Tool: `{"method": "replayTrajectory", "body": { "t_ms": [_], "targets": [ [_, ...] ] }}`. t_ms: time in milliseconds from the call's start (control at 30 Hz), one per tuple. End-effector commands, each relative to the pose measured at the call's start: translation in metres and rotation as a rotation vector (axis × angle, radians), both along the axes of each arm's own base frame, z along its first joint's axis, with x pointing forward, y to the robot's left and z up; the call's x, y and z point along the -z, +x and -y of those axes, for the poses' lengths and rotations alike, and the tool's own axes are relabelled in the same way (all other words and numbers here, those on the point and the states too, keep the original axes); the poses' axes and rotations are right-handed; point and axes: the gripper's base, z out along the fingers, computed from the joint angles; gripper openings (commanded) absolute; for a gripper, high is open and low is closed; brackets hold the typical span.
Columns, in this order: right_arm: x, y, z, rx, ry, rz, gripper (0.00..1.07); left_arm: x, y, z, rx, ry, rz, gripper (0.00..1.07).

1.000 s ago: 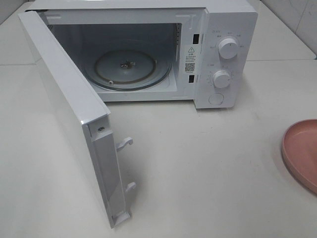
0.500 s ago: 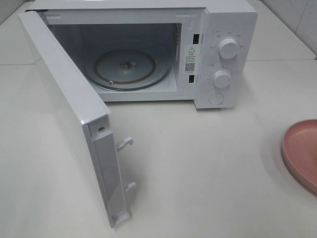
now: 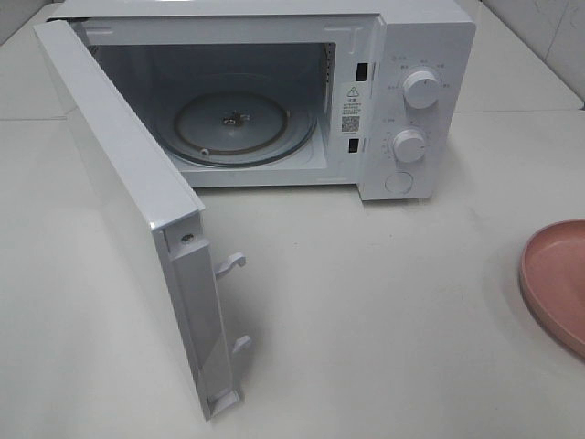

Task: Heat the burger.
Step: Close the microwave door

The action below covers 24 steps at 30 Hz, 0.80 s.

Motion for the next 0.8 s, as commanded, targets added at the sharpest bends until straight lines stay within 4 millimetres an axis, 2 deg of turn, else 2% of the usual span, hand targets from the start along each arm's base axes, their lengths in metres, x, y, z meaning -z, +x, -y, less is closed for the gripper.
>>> {"method": "replayTrajectory", "body": {
  "t_ms": [33, 100, 133, 167, 200, 233, 267, 300, 333, 367, 400, 433, 467, 500, 533, 567, 633, 733, 800],
  "targets": [
    [0.0, -0.004, 0.001, 0.003, -0.009, 0.031, 0.73, -0.011, 0.0, 0.0, -0.007, -0.016, 0.117, 0.92],
    [0.0, -0.004, 0.001, 0.003, -0.009, 0.031, 0.73, -0.017, 0.005, -0.001, -0.017, -0.015, 0.193, 0.77],
    [0.0, -0.004, 0.001, 0.003, -0.009, 0.031, 0.73, -0.017, 0.005, -0.001, -0.017, -0.015, 0.193, 0.77],
    [0.0, -0.004, 0.001, 0.004, -0.008, 0.031, 0.73, -0.02, 0.011, -0.002, -0.021, -0.016, 0.213, 0.63],
    [0.0, -0.004, 0.001, 0.004, -0.008, 0.031, 0.73, -0.02, 0.011, -0.002, -0.021, -0.016, 0.213, 0.63],
    [0.0, -0.004, 0.001, 0.004, -0.008, 0.031, 0.73, -0.021, 0.017, -0.002, -0.024, -0.019, 0.219, 0.48],
    [0.0, -0.004, 0.001, 0.004, -0.008, 0.031, 0.73, -0.021, 0.021, -0.002, -0.024, -0.014, 0.211, 0.41],
    [0.0, -0.004, 0.001, 0.004, -0.008, 0.031, 0.73, -0.021, 0.021, -0.002, -0.024, -0.014, 0.211, 0.41],
    [0.0, -0.004, 0.001, 0.004, -0.008, 0.031, 0.73, -0.024, 0.029, -0.003, -0.028, -0.016, 0.21, 0.25],
    [0.0, -0.004, 0.001, 0.004, -0.008, 0.031, 0.73, -0.025, 0.035, -0.003, -0.03, -0.017, 0.201, 0.19],
    [0.0, -0.004, 0.001, 0.004, -0.008, 0.031, 0.73, -0.025, 0.035, -0.003, -0.03, -0.017, 0.201, 0.19],
    [0.0, -0.004, 0.001, 0.004, -0.008, 0.031, 0.73, -0.028, 0.047, -0.004, -0.035, -0.019, 0.191, 0.04],
    [0.0, -0.004, 0.001, 0.004, -0.008, 0.031, 0.73, -0.029, 0.052, -0.004, -0.037, -0.019, 0.19, 0.0],
    [0.0, -0.004, 0.001, 0.004, -0.008, 0.031, 0.73, -0.029, 0.052, -0.004, -0.037, -0.019, 0.19, 0.0],
    [0.0, -0.004, 0.001, 0.004, -0.008, 0.031, 0.73, -0.029, 0.064, -0.005, -0.043, -0.021, 0.181, 0.0],
    [0.0, -0.004, 0.001, 0.004, -0.008, 0.031, 0.73, -0.029, 0.064, -0.005, -0.043, -0.021, 0.181, 0.0],
    [0.0, -0.004, 0.001, 0.004, -0.008, 0.031, 0.73, -0.025, 0.091, -0.008, -0.059, -0.019, 0.203, 0.0],
    [0.0, -0.004, 0.001, 0.004, -0.008, 0.031, 0.73, -0.024, 0.095, -0.009, -0.064, -0.02, 0.227, 0.0],
    [0.0, -0.004, 0.001, 0.004, -0.008, 0.031, 0.73, -0.009, 0.116, -0.012, -0.089, -0.02, 0.295, 0.0]
  ]
}}
